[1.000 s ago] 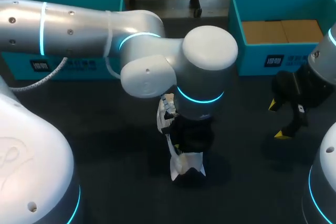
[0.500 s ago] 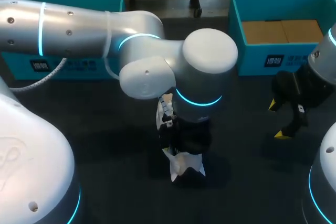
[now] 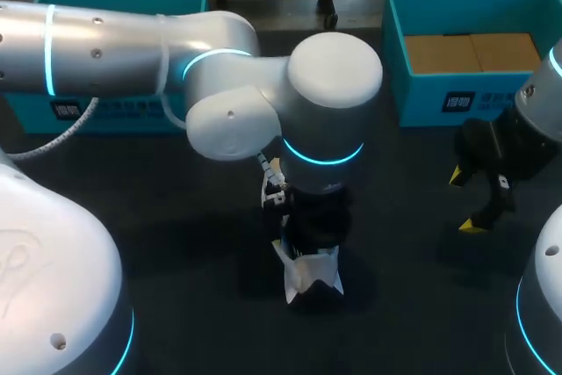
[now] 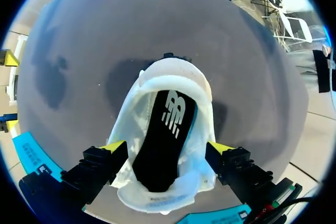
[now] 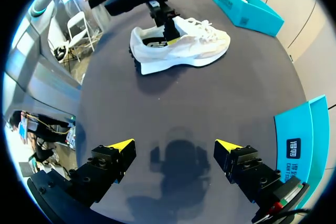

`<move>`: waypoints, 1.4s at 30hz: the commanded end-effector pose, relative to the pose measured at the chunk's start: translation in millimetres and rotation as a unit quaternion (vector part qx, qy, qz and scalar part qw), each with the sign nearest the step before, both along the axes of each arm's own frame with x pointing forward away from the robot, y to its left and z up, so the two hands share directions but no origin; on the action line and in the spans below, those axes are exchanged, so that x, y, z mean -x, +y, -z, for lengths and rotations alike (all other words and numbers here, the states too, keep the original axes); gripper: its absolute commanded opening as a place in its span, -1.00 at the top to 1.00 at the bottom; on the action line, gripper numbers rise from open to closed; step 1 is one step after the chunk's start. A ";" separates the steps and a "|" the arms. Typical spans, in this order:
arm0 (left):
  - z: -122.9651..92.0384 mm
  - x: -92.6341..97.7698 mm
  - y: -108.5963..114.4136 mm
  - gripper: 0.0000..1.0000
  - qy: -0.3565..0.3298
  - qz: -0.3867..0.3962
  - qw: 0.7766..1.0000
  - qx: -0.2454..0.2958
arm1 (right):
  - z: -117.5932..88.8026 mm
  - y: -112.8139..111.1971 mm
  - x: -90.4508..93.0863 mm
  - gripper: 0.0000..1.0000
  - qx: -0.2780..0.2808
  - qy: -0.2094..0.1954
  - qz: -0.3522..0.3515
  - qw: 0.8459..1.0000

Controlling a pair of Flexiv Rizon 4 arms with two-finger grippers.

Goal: Take the shoe out of the shoebox, open the shoe tongue, remove and reinsert the insole, then place the shoe into the shoebox

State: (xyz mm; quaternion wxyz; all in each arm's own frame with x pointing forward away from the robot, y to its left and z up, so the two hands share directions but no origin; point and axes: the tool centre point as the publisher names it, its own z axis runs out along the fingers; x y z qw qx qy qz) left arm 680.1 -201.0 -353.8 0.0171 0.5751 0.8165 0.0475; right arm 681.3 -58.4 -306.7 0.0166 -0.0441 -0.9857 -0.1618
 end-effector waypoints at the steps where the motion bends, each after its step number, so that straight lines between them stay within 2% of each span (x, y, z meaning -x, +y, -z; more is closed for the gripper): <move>1: -9.0 1.5 10.1 -1.00 -0.004 0.005 1.000 0.015 | 0.7 0.3 1.0 -1.00 0.001 -0.001 0.000 1.000; 13: -12.8 5.8 5.3 -1.00 -0.028 0.023 0.999 0.018 | 0.7 0.3 1.0 -1.00 0.001 -0.001 0.000 1.000; 26: -13.4 -9.9 4.8 -1.00 -0.033 0.020 0.999 0.017 | 0.7 0.3 1.0 -1.00 0.001 -0.001 0.000 1.000; 37: -28.0 8.6 4.2 -1.00 -0.012 0.036 0.999 0.025 | 0.7 0.3 1.0 -1.00 0.001 -0.001 0.000 1.000; 41: -25.1 10.7 -0.3 -1.00 -0.007 0.037 0.999 0.025 | 0.7 0.3 1.0 -1.00 0.001 -0.001 0.000 1.000; 42: -23.5 11.1 -1.7 -0.40 -0.005 0.038 0.999 0.025 | 0.7 0.3 1.0 -1.00 0.001 -0.001 0.000 1.000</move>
